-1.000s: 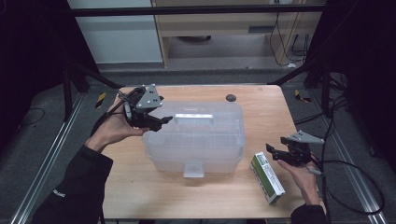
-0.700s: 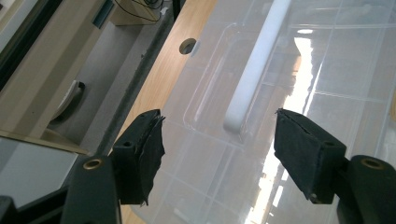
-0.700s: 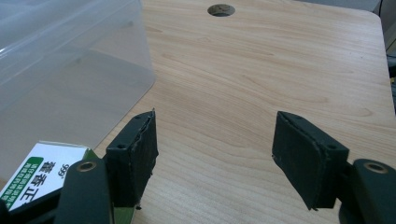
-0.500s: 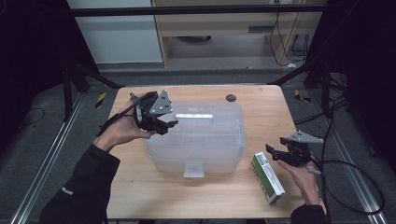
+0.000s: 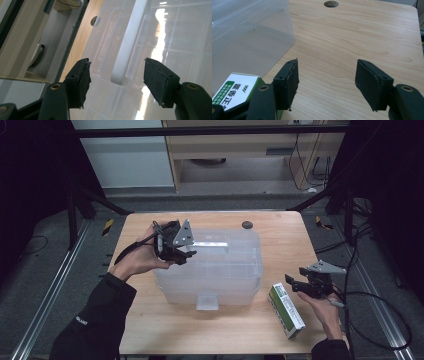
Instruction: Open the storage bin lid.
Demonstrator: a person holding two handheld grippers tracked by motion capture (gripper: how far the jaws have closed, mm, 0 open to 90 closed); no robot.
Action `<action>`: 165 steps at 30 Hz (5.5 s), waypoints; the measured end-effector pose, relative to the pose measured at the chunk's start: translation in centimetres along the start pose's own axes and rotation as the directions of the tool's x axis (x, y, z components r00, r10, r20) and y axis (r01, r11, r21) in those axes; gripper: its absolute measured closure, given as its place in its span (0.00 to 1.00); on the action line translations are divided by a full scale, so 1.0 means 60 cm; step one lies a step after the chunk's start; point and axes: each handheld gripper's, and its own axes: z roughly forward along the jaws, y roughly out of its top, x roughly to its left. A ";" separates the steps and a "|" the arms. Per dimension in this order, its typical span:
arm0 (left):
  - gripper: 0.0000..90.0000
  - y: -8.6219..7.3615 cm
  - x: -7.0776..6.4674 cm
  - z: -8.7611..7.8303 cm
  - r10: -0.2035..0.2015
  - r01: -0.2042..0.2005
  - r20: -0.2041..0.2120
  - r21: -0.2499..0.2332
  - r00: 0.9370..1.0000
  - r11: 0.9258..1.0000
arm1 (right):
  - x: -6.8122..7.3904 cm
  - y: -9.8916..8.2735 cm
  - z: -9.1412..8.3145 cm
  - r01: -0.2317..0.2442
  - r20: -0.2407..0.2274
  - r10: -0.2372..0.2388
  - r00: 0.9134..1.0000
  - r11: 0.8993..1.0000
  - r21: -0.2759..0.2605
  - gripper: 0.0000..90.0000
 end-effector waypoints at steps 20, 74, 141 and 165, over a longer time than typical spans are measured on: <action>0.63 0.015 -0.007 0.036 0.095 -0.095 -0.001 0.067 0.995 0.993 | -0.001 -0.002 0.001 -0.005 -0.012 0.005 1.000 1.000 0.016 0.44; 0.79 0.034 0.003 0.029 0.123 -0.110 -0.090 0.142 0.988 0.984 | 0.074 0.069 -0.052 0.108 -0.143 -0.117 0.983 0.992 -0.070 0.60; 0.64 0.025 0.050 0.033 -0.064 0.072 -0.171 0.039 0.983 0.997 | 0.120 0.096 -0.014 0.046 -0.351 -0.071 0.934 0.996 -0.081 1.00; 0.57 -0.097 0.037 -0.077 -0.374 0.350 -0.278 -0.132 0.885 0.927 | 0.123 0.094 -0.015 0.053 -0.340 -0.075 0.937 0.996 -0.072 1.00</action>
